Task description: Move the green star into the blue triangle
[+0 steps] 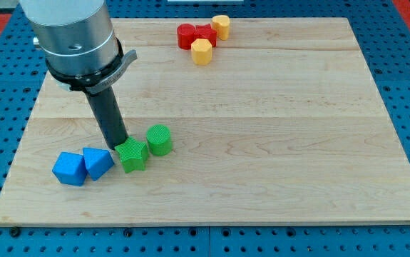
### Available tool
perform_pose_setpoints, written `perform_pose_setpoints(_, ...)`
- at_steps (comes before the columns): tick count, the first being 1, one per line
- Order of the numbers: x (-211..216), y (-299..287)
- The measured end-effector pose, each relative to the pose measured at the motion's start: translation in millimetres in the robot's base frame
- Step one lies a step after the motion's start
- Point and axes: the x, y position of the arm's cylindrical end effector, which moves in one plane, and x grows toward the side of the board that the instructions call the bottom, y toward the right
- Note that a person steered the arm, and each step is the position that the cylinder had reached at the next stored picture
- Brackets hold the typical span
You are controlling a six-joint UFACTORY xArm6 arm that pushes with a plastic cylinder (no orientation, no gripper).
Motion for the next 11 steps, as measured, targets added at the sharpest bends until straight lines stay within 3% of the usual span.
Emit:
perform_pose_setpoints(3,-13.4,-12.6)
perform_pose_setpoints(4,-61.8,-55.5)
perform_pose_setpoints(5,-98.3,15.2)
perform_pose_setpoints(6,-82.0,124.4)
perform_pose_setpoints(7,-28.1,146.4)
perform_pose_setpoints(9,5.6,-1.4)
perform_pose_setpoints(10,4.9,-5.0)
perform_pose_setpoints(11,-32.9,3.9)
